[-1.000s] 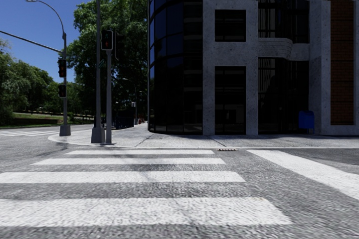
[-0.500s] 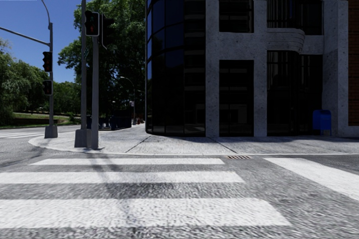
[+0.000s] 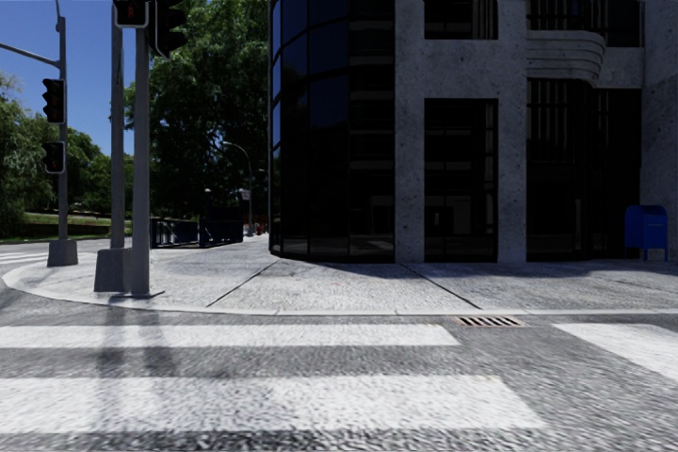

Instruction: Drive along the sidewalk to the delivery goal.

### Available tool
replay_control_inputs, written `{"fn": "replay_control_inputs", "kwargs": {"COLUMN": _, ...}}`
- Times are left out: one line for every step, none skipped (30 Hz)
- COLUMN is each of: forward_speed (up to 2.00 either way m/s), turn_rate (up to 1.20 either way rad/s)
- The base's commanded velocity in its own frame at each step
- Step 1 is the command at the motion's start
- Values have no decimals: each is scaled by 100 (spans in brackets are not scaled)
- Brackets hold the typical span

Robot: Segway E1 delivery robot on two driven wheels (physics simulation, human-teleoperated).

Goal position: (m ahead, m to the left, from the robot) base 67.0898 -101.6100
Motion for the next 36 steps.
{"fn": "replay_control_inputs", "kwargs": {"forward_speed": 200, "turn_rate": 0}}
{"fn": "replay_control_inputs", "kwargs": {"forward_speed": 200, "turn_rate": 0}}
{"fn": "replay_control_inputs", "kwargs": {"forward_speed": 200, "turn_rate": 0}}
{"fn": "replay_control_inputs", "kwargs": {"forward_speed": 200, "turn_rate": 0}}
{"fn": "replay_control_inputs", "kwargs": {"forward_speed": 200, "turn_rate": 0}}
{"fn": "replay_control_inputs", "kwargs": {"forward_speed": 200, "turn_rate": 0}}
{"fn": "replay_control_inputs", "kwargs": {"forward_speed": 200, "turn_rate": 0}}
{"fn": "replay_control_inputs", "kwargs": {"forward_speed": 200, "turn_rate": 0}}
{"fn": "replay_control_inputs", "kwargs": {"forward_speed": 200, "turn_rate": 0}}
{"fn": "replay_control_inputs", "kwargs": {"forward_speed": 200, "turn_rate": 0}}
{"fn": "replay_control_inputs", "kwargs": {"forward_speed": 200, "turn_rate": 0}}
{"fn": "replay_control_inputs", "kwargs": {"forward_speed": 200, "turn_rate": 0}}
{"fn": "replay_control_inputs", "kwargs": {"forward_speed": 200, "turn_rate": 0}}
{"fn": "replay_control_inputs", "kwargs": {"forward_speed": 200, "turn_rate": 0}}
{"fn": "replay_control_inputs", "kwargs": {"forward_speed": 200, "turn_rate": 0}}
{"fn": "replay_control_inputs", "kwargs": {"forward_speed": 200, "turn_rate": 0}}
{"fn": "replay_control_inputs", "kwargs": {"forward_speed": 200, "turn_rate": -3}}
{"fn": "replay_control_inputs", "kwargs": {"forward_speed": 200, "turn_rate": -5}}
{"fn": "replay_control_inputs", "kwargs": {"forward_speed": 200, "turn_rate": -5}}
{"fn": "replay_control_inputs", "kwargs": {"forward_speed": 200, "turn_rate": -5}}
{"fn": "replay_control_inputs", "kwargs": {"forward_speed": 199, "turn_rate": -5}}
{"fn": "replay_control_inputs", "kwargs": {"forward_speed": 193, "turn_rate": -8}}
{"fn": "replay_control_inputs", "kwargs": {"forward_speed": 189, "turn_rate": -9}}
{"fn": "replay_control_inputs", "kwargs": {"forward_speed": 187, "turn_rate": -11}}
{"fn": "replay_control_inputs", "kwargs": {"forward_speed": 184, "turn_rate": -16}}
{"fn": "replay_control_inputs", "kwargs": {"forward_speed": 179, "turn_rate": -20}}
{"fn": "replay_control_inputs", "kwargs": {"forward_speed": 179, "turn_rate": -20}}
{"fn": "replay_control_inputs", "kwargs": {"forward_speed": 176, "turn_rate": -21}}
{"fn": "replay_control_inputs", "kwargs": {"forward_speed": 170, "turn_rate": -22}}
{"fn": "replay_control_inputs", "kwargs": {"forward_speed": 167, "turn_rate": -22}}
{"fn": "replay_control_inputs", "kwargs": {"forward_speed": 166, "turn_rate": -22}}
{"fn": "replay_control_inputs", "kwargs": {"forward_speed": 164, "turn_rate": -22}}
{"fn": "replay_control_inputs", "kwargs": {"forward_speed": 161, "turn_rate": -23}}
{"fn": "replay_control_inputs", "kwargs": {"forward_speed": 161, "turn_rate": -23}}
{"fn": "replay_control_inputs", "kwargs": {"forward_speed": 157, "turn_rate": -31}}
{"fn": "replay_control_inputs", "kwargs": {"forward_speed": 154, "turn_rate": -37}}
